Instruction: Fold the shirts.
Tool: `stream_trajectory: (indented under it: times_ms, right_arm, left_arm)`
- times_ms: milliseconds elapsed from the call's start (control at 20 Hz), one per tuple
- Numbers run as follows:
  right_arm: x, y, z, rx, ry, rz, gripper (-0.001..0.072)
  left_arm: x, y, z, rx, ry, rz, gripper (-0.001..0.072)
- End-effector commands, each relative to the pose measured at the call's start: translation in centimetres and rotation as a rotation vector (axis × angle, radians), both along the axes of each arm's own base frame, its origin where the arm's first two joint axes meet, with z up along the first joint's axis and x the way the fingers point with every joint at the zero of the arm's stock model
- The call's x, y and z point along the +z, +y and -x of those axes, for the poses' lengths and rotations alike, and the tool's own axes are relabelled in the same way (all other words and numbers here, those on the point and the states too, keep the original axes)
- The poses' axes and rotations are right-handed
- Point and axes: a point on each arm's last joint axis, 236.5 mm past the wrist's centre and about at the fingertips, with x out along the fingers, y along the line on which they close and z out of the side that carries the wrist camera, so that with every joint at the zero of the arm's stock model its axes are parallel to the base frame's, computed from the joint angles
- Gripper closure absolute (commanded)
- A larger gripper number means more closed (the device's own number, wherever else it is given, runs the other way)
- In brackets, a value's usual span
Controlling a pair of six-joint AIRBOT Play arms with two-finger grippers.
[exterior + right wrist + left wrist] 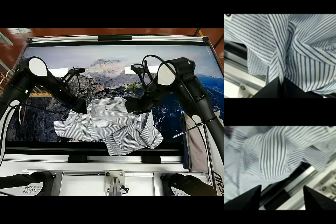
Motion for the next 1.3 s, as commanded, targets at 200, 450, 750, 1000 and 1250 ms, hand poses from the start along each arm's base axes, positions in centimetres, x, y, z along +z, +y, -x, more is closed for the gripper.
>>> stream_trajectory:
  times_ms: [200,450,750,1000,1250]
  right_arm:
    - [-0.2,0.7,-0.3,0.006,-0.015,-0.015,0.0631]
    - [-0.1,0.8,-0.3,0.006,-0.018,-0.017,0.0631]
    - [-0.1,0.7,-0.3,0.006,-0.018,-0.016,0.063]
    - [-0.2,0.6,-0.1,0.003,-0.007,-0.011,0.0631]
    - [0.8,0.4,0.0,0.04,-0.023,-0.007,0.0631]
  left_arm:
    - [2.4,1.8,-1.3,0.112,-0.077,-0.115,0.0037]
    - [-4.6,-2.0,0.8,0.122,-0.045,-0.162,0.0033]
    - [-9.7,-1.7,-1.3,0.244,-0.116,-0.223,0.0036]
    - [-12.1,-3.9,-0.8,0.207,-0.051,-0.168,0.0625]
    - [-4.1,-1.2,-2.1,0.156,-0.169,-0.12,0.0657]
